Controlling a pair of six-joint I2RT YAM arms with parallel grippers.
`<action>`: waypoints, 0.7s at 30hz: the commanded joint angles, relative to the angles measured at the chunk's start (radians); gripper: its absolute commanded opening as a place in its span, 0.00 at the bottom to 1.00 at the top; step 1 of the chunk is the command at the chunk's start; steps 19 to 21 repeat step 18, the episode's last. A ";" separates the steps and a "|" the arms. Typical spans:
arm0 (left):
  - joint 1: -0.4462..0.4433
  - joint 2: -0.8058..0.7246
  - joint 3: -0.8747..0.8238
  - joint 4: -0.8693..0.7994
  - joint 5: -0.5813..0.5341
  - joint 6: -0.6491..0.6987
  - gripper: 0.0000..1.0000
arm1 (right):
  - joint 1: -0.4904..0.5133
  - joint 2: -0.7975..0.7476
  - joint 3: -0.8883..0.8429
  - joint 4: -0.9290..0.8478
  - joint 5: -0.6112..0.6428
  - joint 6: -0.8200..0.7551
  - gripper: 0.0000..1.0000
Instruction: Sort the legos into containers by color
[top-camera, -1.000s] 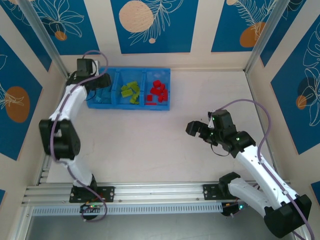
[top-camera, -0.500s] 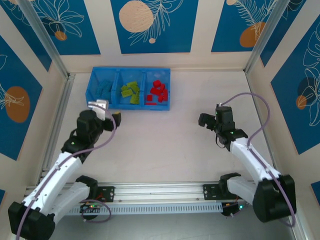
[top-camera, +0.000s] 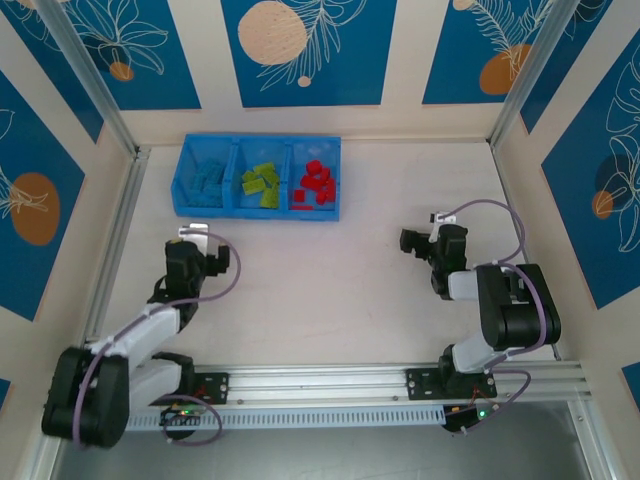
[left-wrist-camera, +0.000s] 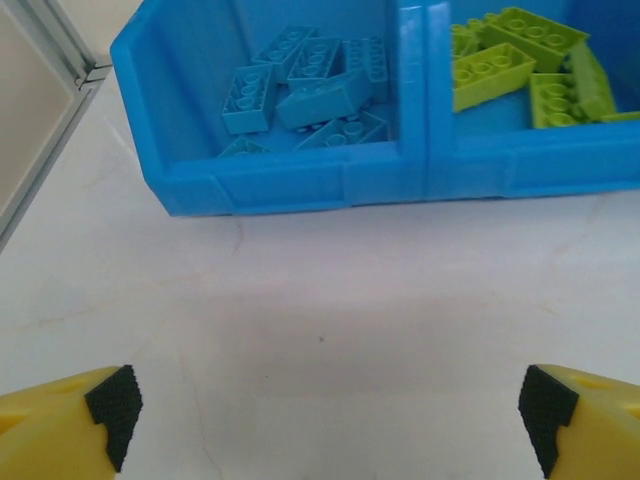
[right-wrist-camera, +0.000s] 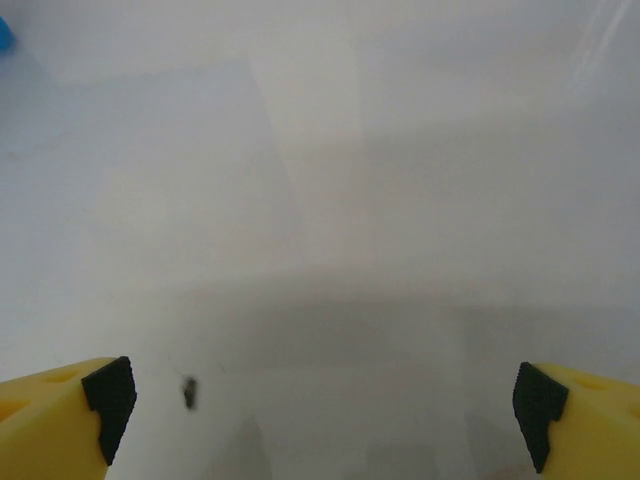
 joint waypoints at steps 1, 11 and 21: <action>0.034 0.185 0.047 0.276 0.069 0.054 1.00 | 0.001 -0.006 -0.002 0.136 0.008 -0.026 0.99; 0.094 0.410 0.090 0.395 0.194 0.017 1.00 | 0.003 -0.007 0.000 0.133 0.008 -0.027 0.99; 0.094 0.408 0.090 0.389 0.197 0.017 1.00 | 0.013 -0.013 0.003 0.121 0.041 -0.025 0.99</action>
